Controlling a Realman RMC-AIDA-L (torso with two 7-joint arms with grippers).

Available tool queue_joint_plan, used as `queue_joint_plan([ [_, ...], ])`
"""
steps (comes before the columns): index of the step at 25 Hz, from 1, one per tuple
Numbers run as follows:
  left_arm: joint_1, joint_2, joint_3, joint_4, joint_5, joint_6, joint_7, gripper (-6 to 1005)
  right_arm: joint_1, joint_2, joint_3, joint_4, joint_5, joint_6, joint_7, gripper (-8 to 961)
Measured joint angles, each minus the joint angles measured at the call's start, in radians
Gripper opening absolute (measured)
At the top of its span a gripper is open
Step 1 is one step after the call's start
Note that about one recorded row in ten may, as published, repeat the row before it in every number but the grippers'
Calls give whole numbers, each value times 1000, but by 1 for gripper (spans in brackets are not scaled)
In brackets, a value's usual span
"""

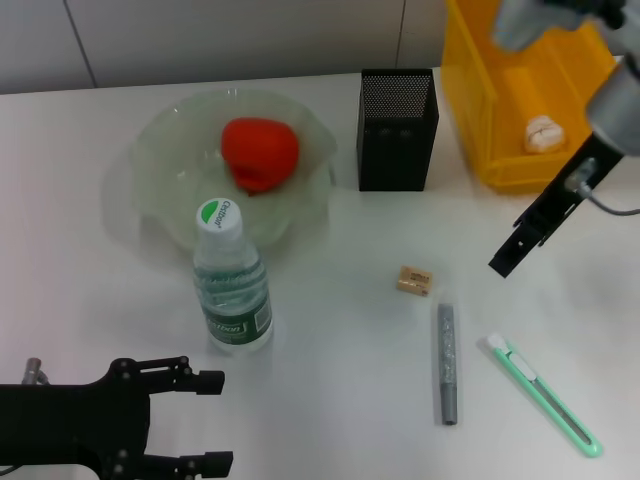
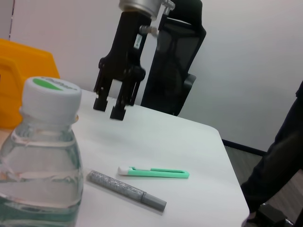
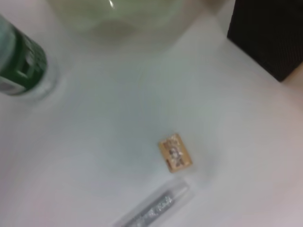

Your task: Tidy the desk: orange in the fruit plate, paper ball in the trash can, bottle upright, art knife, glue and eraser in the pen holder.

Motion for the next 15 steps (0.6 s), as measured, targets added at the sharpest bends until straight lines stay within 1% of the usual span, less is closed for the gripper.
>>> queue_joint_plan([
  [1,0,-3,1,0,0,-1,3,815,11,9,-21,12,-25,9,18,611],
  [2,0,-4,1,0,0,-3,6,815,28,17,-68,43,-51,21,58,611],
  [3,0,-4,1,0,0,-3,6,815,28,17,-68,43,-51,21,58,611],
  [7,0,-3,2,0,0,-12,11,815,45,21,-160,90,-53,33,125,610],
  [9,0,2,2,0,0,-12,13,815,43,24,-197,95,-48,42,151,610],
  [12,0,2,2,1,2,-12,13,815,32,27,-253,102,-20,60,197,610],
  [15,0,2,2,1,7,-13,13,815,28,27,-276,111,1,66,219,610],
])
